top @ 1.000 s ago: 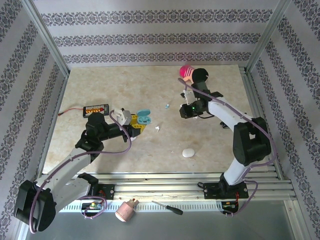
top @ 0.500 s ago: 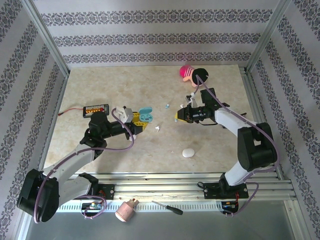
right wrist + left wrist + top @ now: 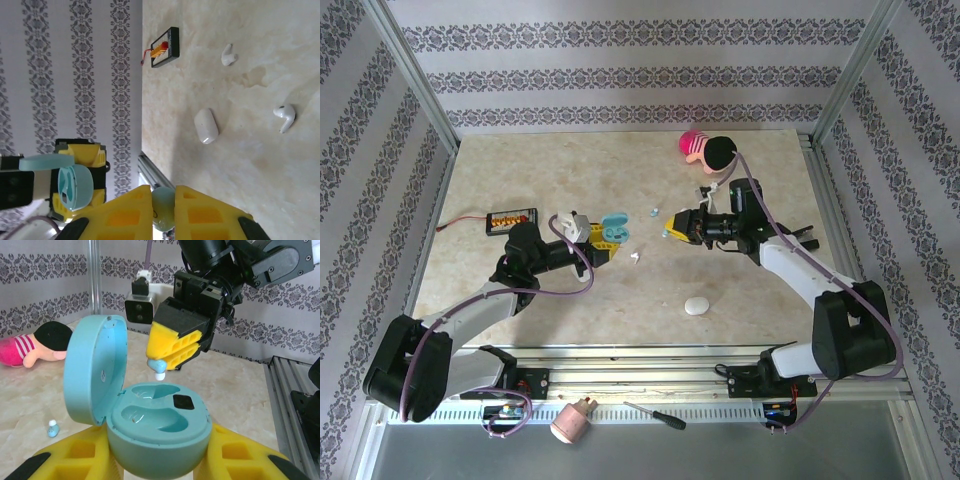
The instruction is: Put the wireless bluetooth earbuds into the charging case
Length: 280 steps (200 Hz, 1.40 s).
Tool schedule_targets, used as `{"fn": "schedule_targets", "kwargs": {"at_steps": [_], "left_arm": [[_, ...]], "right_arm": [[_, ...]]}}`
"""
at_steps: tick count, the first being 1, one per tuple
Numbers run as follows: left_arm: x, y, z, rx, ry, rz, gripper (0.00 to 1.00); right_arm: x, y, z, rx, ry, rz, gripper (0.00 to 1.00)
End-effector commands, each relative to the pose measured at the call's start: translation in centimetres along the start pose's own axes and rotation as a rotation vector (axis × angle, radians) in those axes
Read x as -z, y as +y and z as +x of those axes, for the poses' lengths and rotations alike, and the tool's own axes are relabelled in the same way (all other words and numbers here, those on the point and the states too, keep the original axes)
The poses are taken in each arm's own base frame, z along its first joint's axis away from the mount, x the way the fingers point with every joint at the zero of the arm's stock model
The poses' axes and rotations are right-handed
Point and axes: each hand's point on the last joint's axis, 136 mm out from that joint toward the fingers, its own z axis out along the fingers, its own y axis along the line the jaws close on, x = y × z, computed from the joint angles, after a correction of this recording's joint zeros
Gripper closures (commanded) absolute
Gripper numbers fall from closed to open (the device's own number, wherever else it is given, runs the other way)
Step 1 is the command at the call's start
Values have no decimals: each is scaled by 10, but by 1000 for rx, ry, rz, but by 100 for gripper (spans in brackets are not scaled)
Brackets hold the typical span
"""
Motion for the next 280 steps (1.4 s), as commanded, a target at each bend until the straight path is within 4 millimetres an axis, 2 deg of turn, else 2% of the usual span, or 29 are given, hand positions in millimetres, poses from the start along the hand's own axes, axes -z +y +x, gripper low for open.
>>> {"fn": "schedule_targets", "kwargs": {"at_steps": [1,34,107,159,247,280], "left_arm": [[1,-1,-16,-41,-49,18,70],[0,-2,-8,-43,-16,25,70],[-3,-2,-10,-50,-47,44,70],[-4,-2,-4,-47,-32,53,70],[-14,15,3,-96,-43,-14,71],[-17,19,2,-83,-72,-17,71]], "right_arm": [[-4,16,5,-76,23,-67,92],[-8,32,11,-85,56,-110,91],[-16,42,12,-254,32,-94,93],[-14,38,11,-345,36,-86,95],[-20,76,19,-293,59,-125,95],[-20,81,18,-246,51,-137,95]]}}
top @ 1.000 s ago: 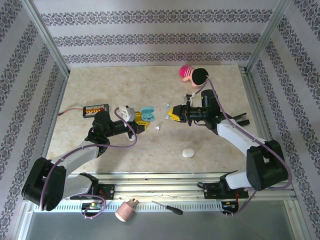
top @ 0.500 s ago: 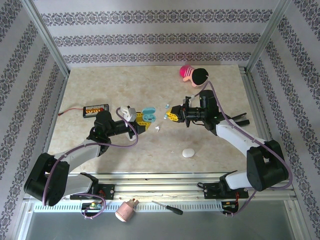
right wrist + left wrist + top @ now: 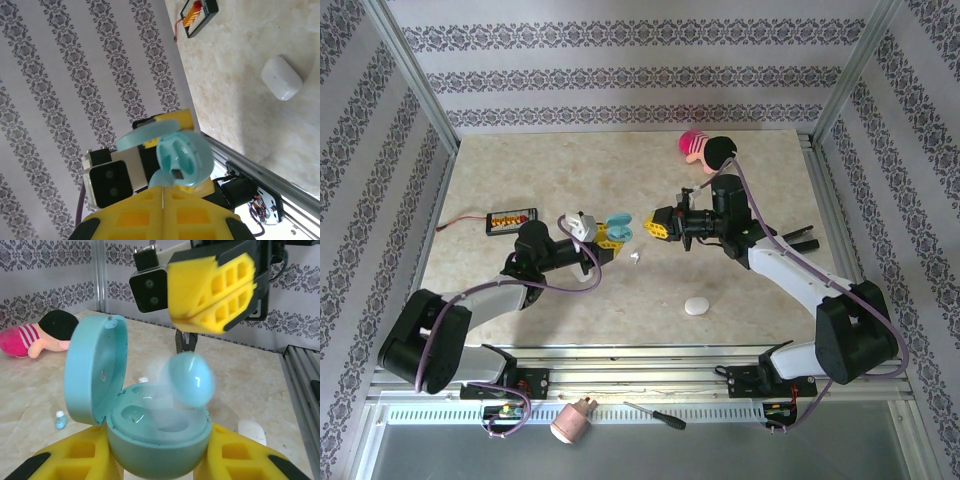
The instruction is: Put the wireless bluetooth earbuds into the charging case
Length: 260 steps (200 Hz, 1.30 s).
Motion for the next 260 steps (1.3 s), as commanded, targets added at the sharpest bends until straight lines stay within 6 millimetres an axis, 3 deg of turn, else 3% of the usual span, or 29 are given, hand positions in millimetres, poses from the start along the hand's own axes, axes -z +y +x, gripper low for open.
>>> {"fn": "schedule_targets", "kwargs": {"at_steps": [1,68,102,139,178,204,260], "left_arm": [[-2,0,-24,-58,-94,4,71],[-6,12,-13,-34,-62,-37,71],[-6,21,-11,-32,-52,-60,71],[4,46,-11,-22,-53,-166,72],[32,86,-9,-15,-63,-338,72],[49,107,-10,-23,-68,-416,71],[89,141,-15,29,-112,-550,72]], "right_arm": [[4,24,4,87,-14,-46,95],[12,6,-14,203,-94,17,88],[21,-5,-25,309,-171,79,75],[22,-45,-29,506,-203,333,57],[-3,-76,-10,686,-149,496,48],[-33,-92,15,830,-42,545,45],[-86,-126,65,1353,209,704,49]]}}
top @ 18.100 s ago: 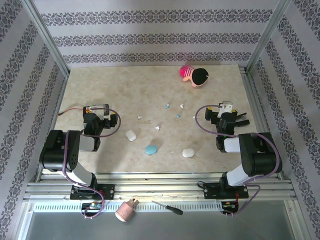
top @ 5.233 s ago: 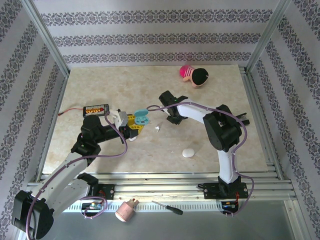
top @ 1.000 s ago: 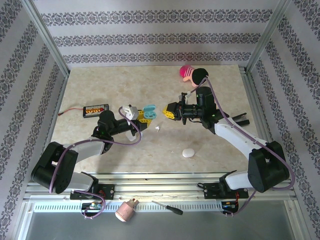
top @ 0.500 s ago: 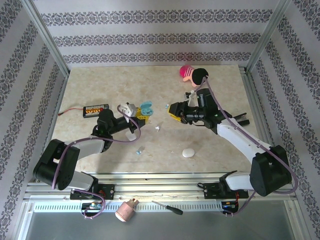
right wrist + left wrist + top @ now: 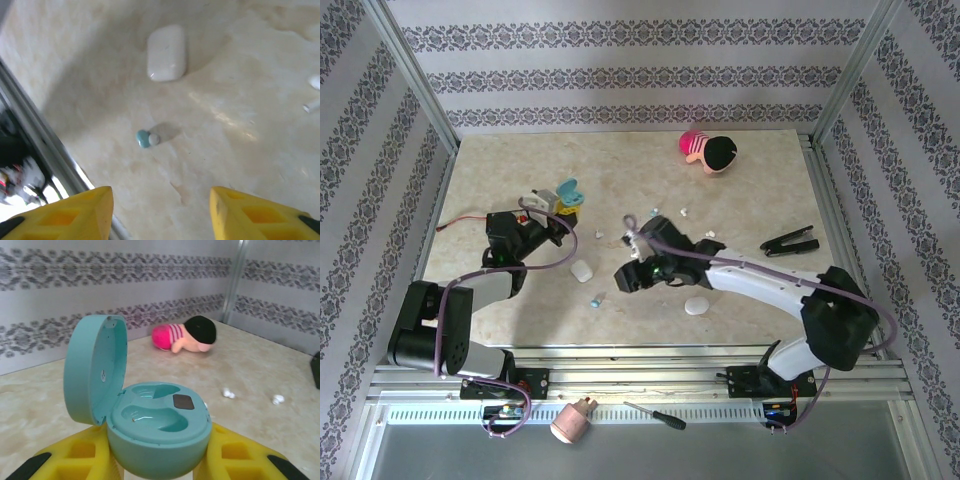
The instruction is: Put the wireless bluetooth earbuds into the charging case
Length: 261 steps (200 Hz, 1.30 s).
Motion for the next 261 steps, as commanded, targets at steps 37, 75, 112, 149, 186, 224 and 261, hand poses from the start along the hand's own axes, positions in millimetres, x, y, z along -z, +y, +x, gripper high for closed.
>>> {"fn": "schedule_targets", "kwargs": {"at_steps": [37,75,112,149,186,224,261], "left_arm": [[18,33,-20,13,-57,-107,72],[23,37,-25,9,-64,-127,72],[23,38,-24,6,-57,-122,72],[24,38,-24,3,-54,-116,72],[25,38,-23,-3,-51,-111,72],[25,38,-23,0,-54,-103,72],[23,38,-20,10,-58,-94,72]], "right_arm": [[-43,18,11,595,55,229,54],[-67,20,23,793,85,265,60],[-90,16,36,931,141,269,60],[-104,23,38,996,132,229,63],[-114,27,35,1042,120,203,64],[-121,25,33,1037,128,200,68],[-124,19,31,1030,134,201,69]]}}
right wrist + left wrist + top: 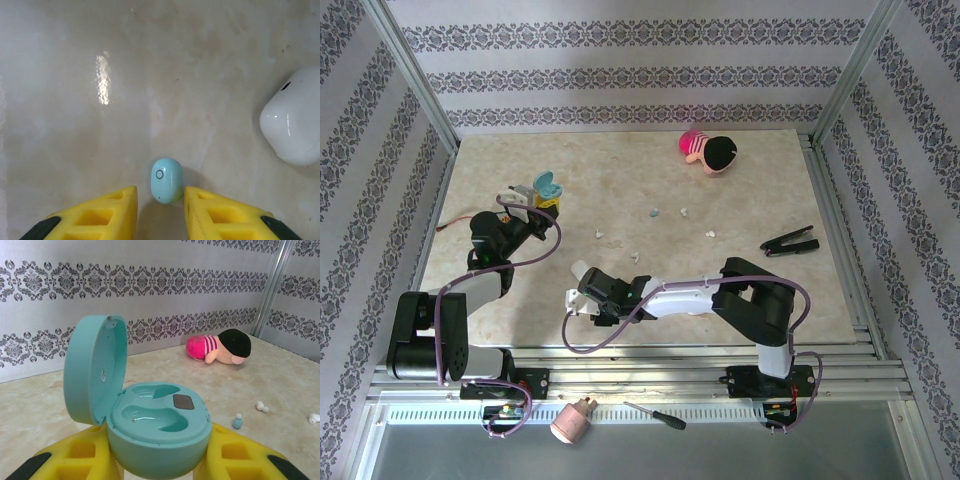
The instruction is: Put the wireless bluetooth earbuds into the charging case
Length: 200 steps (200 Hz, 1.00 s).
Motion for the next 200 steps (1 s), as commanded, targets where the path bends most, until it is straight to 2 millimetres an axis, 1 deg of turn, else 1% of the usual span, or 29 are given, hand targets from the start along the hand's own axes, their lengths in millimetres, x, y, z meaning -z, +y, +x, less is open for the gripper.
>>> {"fn": "schedule_targets", "kwargs": {"at_steps": [1,51,66,91,107,115,124,166,200], "left_arm": [[1,0,-6,-4,-27,17,72],[0,-1,-8,1,-35,27,72],[0,-1,-8,2,-35,30,72],[1,-2,-9,0,-37,32,72],[1,-2,-9,0,-37,33,72],[1,-2,-9,1,-37,33,72],[1,-3,-9,0,-38,35,72],[2,-4,-9,2,-35,35,72],[3,-6,-7,7,-32,47,72]], "right_arm": [[-6,-3,-4,7,-13,-10,69],[-11,-5,-5,11,-3,-8,67],[-13,-6,-6,12,6,-4,68],[-19,-10,-1,9,36,11,69],[-21,-11,3,5,57,11,74],[-21,-11,4,1,62,10,80],[-21,-12,5,-1,66,11,83],[-6,-19,4,-55,62,24,86],[19,-31,-4,-208,-12,2,86]]}}
